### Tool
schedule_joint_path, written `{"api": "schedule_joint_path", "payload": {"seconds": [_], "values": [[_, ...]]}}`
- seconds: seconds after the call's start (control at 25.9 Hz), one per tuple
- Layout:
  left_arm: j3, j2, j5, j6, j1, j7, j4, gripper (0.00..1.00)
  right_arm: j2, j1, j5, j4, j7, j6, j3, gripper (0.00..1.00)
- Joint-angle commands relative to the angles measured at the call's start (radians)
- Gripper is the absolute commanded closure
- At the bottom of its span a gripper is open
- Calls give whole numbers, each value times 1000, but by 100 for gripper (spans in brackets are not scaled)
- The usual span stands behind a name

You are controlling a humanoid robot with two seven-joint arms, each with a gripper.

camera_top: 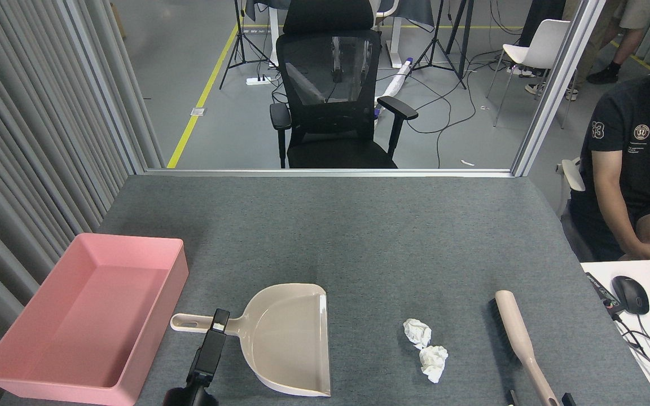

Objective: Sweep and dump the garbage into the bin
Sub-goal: 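Grasp the beige-handled brush with the right gripper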

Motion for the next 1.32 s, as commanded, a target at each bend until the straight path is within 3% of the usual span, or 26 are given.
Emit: {"api": "schedule_joint_path", "payload": {"seconds": [0.0,0.39,0.85,0.93,1.28], "values": [[1,0,0,-17,1,1,10,1,3,-6,9,8,2,1,2,1],[2,0,0,-30,1,1,24,1,0,-12,21,10,7,30,2,2],[2,0,-1,-30,1,1,27,1,-3,-9,26,10,7,35,3,19],[4,0,-1,-30,1,1,28,1,-5,-8,26,10,7,33,3,27],[5,0,-6,-30,1,1,27,1,-17,-5,26,11,7,30,14,30]]}}
